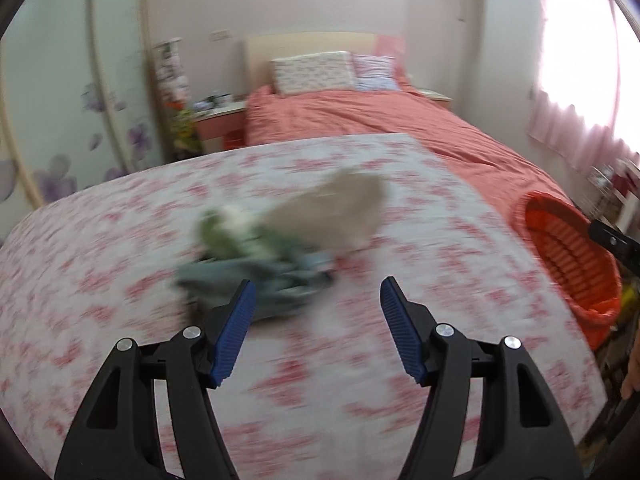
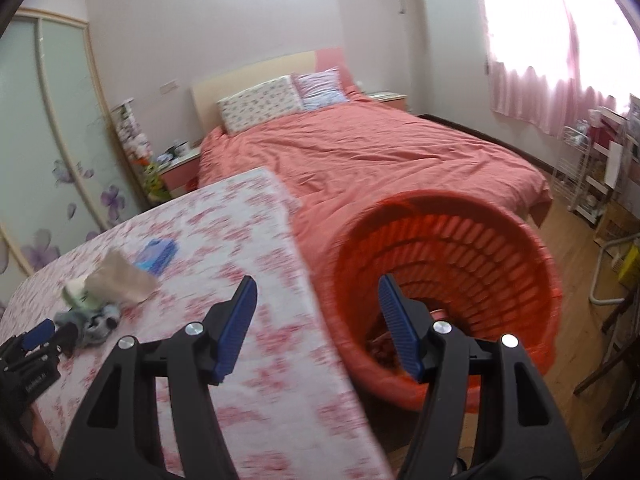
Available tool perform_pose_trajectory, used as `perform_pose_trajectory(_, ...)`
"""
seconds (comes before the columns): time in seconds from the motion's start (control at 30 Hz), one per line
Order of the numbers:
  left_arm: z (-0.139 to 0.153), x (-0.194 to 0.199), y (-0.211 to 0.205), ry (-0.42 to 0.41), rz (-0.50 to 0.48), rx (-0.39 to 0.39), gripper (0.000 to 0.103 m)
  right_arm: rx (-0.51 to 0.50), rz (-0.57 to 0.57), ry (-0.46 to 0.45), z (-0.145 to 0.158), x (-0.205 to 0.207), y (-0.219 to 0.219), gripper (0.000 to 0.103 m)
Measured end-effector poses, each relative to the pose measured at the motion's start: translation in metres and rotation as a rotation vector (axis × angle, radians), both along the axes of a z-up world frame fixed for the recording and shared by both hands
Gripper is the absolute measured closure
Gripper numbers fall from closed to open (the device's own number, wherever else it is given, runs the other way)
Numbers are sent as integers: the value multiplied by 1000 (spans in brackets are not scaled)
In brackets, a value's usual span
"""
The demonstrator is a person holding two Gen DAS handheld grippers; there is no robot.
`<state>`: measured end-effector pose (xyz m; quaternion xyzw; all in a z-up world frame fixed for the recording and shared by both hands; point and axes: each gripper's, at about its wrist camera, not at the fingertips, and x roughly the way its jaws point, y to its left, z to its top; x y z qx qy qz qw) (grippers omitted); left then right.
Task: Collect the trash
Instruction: 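Grasp the brown hair clip with left tool while right tool grasps the white tissue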
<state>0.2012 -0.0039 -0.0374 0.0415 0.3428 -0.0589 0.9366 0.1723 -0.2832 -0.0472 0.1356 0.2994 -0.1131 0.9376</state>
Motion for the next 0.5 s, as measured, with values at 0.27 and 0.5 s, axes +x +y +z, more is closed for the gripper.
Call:
perform_pose_trajectory(0.27, -26, 13, 65, 63, 126, -7, 39, 19, 119, 50, -12, 20, 65, 41)
perform_pose_trajectory(0.5, -41, 42, 75, 129, 125, -40, 62, 23, 164, 92, -20, 31, 95, 41)
